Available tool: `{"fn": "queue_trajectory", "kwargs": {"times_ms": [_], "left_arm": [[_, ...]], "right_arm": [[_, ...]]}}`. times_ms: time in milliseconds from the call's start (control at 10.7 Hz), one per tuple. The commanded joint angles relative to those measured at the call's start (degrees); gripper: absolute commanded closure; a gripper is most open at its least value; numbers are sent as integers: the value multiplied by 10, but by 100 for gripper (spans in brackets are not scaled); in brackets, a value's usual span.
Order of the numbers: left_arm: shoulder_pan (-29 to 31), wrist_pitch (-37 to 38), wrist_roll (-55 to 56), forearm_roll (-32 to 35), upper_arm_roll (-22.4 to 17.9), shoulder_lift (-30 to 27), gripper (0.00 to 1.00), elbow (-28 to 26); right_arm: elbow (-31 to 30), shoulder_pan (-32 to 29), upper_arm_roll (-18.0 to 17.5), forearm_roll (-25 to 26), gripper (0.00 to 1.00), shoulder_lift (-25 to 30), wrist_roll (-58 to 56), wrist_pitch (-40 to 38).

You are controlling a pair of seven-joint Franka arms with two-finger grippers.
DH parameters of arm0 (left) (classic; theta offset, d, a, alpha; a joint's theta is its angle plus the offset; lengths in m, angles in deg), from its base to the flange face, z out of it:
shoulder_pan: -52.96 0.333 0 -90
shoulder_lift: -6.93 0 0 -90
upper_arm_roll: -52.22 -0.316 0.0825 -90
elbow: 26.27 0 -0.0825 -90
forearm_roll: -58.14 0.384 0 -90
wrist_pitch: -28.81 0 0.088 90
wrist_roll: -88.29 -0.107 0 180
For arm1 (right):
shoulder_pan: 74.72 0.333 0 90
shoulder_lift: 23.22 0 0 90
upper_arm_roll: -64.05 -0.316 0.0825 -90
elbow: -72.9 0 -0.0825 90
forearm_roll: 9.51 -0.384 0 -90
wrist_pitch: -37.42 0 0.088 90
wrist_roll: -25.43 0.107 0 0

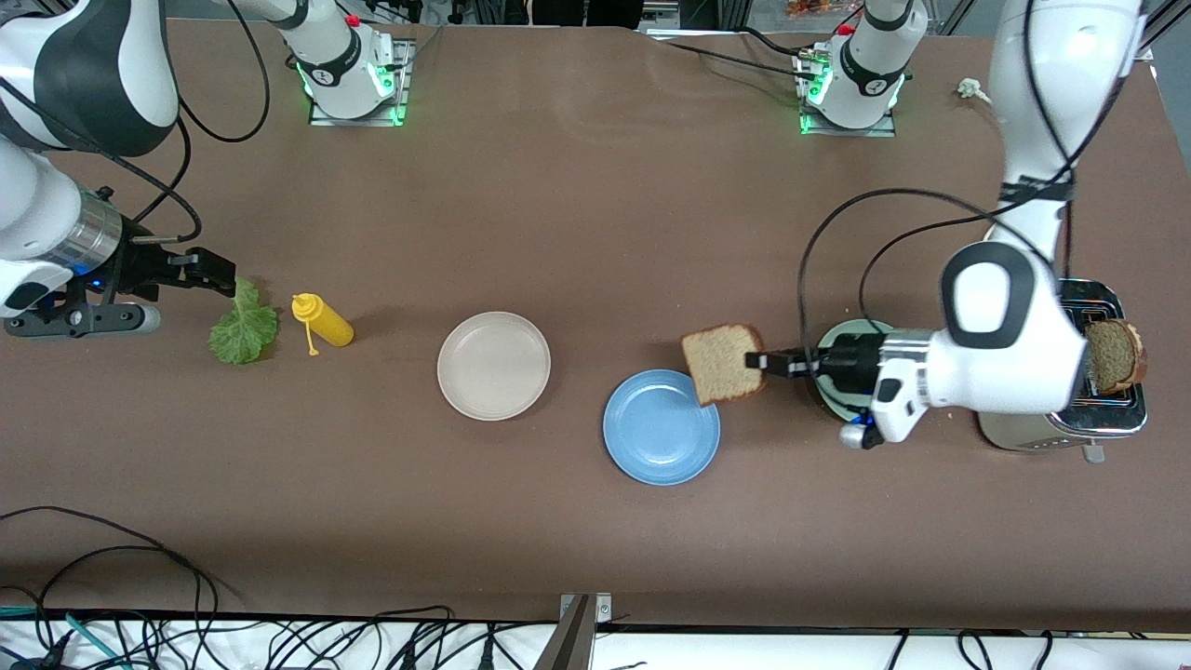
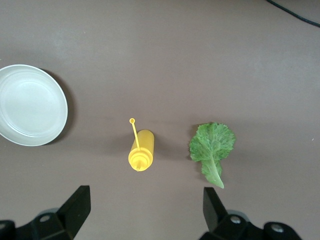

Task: Make sandwich in blue plate with both arms
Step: 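Carry the bread slice with the left gripper over the blue plate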

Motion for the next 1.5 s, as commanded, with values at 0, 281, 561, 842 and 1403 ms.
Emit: {"fn": "queue_trajectory", "kwargs": {"times_ms": [0, 281, 561, 842, 1403], "left_arm": [[-56, -111, -19, -44, -9, 54, 100, 27], [-86, -154, -70, -52, -8, 84, 100, 46], [-95, -154, -116, -53, -8, 96, 100, 46], [-105, -155, -172, -53, -8, 114, 100, 44], [-107, -171, -230, -52, -8, 135, 100, 44]], "right_arm": [[4, 0, 1, 4, 0, 0, 3, -1], [2, 0, 1, 3, 0, 1, 3, -2], [2, 0, 1, 3, 0, 1, 3, -3], [2, 0, 1, 3, 0, 1, 3, -3], [2, 0, 1, 3, 0, 1, 2, -2]]}}
